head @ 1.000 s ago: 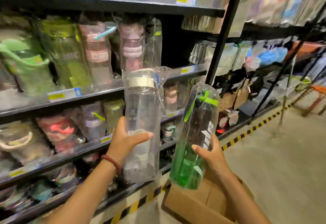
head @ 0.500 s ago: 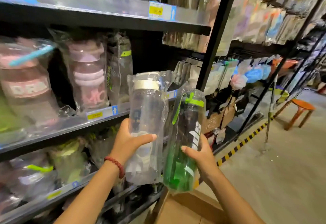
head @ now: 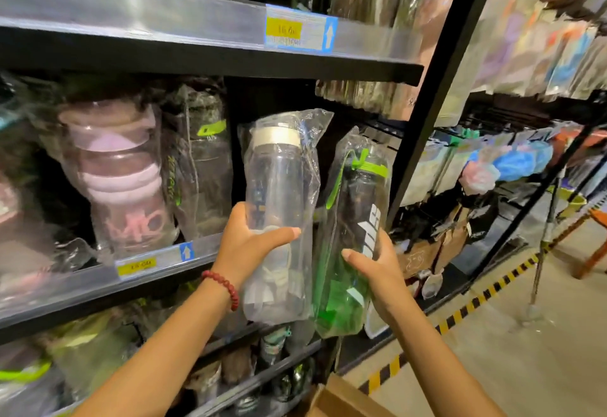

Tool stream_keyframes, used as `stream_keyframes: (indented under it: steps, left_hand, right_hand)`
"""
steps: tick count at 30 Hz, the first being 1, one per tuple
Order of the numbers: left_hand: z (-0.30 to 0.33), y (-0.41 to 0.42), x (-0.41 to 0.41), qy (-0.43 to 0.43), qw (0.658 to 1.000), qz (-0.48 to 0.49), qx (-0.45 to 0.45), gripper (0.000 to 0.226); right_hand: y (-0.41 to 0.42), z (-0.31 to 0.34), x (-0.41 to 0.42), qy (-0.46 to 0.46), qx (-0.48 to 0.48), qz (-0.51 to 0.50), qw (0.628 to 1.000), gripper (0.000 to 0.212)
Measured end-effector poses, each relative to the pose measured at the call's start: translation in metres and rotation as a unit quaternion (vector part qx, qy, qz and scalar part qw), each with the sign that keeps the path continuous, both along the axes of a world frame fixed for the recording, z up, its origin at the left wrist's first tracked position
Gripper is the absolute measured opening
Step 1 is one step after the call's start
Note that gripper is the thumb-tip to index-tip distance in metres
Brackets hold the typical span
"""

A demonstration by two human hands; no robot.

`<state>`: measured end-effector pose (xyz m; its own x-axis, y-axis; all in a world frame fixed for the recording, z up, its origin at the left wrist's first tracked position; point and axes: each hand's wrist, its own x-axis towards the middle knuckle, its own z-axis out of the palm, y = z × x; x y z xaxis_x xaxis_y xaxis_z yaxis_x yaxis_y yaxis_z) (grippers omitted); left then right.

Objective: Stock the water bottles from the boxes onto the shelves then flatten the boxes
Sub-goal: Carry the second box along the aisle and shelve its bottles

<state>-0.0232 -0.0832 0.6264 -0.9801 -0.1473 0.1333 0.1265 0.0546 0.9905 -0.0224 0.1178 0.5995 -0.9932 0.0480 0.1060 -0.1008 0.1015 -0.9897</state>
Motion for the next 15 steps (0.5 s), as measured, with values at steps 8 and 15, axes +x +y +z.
stream_keyframes:
  steps: [8, 15]
  left_hand:
    - [0.018, 0.017, -0.034, -0.019, 0.996, 0.081, -0.015, 0.076]
    - [0.029, 0.039, -0.074, -0.033, 0.994, 0.103, 0.008, 0.088]
  right_hand:
    - [0.01, 0.018, -0.077, 0.001, -0.002, 0.063, 0.998, 0.1]
    - [0.033, 0.033, -0.126, -0.016, -0.041, 0.119, 0.992, 0.072]
